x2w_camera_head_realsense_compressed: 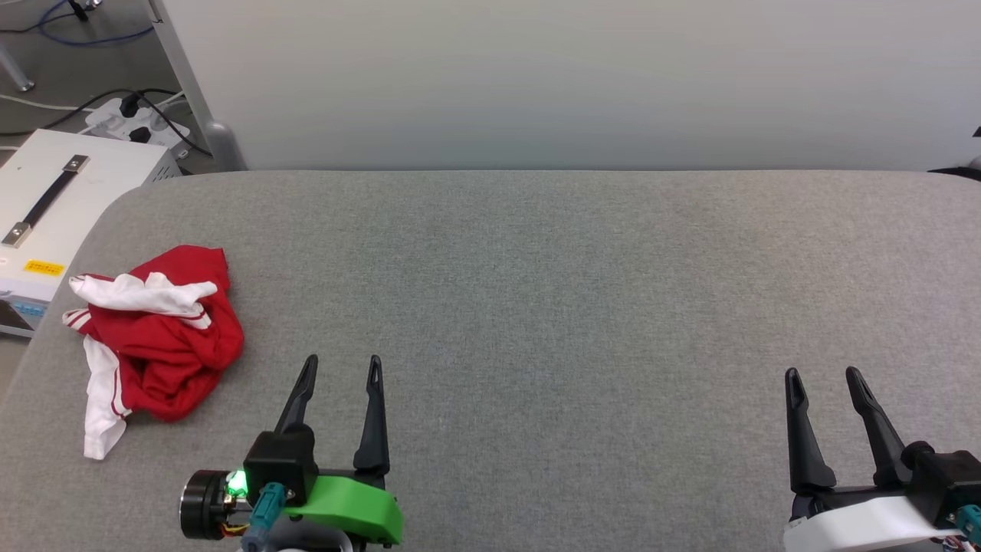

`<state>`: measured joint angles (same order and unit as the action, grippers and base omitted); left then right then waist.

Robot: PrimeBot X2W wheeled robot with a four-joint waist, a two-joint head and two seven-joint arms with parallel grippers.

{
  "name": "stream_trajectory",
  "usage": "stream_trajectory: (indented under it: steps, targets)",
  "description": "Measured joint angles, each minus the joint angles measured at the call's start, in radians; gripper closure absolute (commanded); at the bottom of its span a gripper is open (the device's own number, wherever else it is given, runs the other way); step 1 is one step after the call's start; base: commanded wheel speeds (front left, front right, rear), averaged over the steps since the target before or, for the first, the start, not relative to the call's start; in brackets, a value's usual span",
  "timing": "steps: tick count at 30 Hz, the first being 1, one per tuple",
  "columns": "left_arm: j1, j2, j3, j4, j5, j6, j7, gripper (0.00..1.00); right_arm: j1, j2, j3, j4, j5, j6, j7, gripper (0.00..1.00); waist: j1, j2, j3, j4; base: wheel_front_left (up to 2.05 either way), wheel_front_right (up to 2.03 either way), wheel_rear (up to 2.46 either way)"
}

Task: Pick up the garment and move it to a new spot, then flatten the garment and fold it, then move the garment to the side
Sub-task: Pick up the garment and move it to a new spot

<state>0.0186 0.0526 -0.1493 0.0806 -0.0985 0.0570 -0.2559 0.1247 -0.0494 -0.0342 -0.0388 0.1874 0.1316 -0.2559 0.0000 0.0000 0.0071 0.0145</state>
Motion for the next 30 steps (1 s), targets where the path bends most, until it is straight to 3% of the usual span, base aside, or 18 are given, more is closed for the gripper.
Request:
stream_trajectory:
  steps: [17, 30]
  targets:
    - [0.000, 0.000, -0.001, 0.008, 0.000, 0.002, 0.000, 0.00, 0.003, 0.000, 0.006, 0.000, -0.017, 0.000, 0.000, 0.00, 0.0000, 0.0000, -0.003, 0.007, 0.00, 0.00, 0.00]
    - [0.000, 0.000, 0.025, 0.010, -0.016, 0.010, 0.000, 0.00, 0.003, 0.000, 0.019, -0.003, -0.029, 0.000, -0.001, 0.00, 0.0000, 0.0000, 0.015, 0.080, 0.00, 0.00, 0.00]
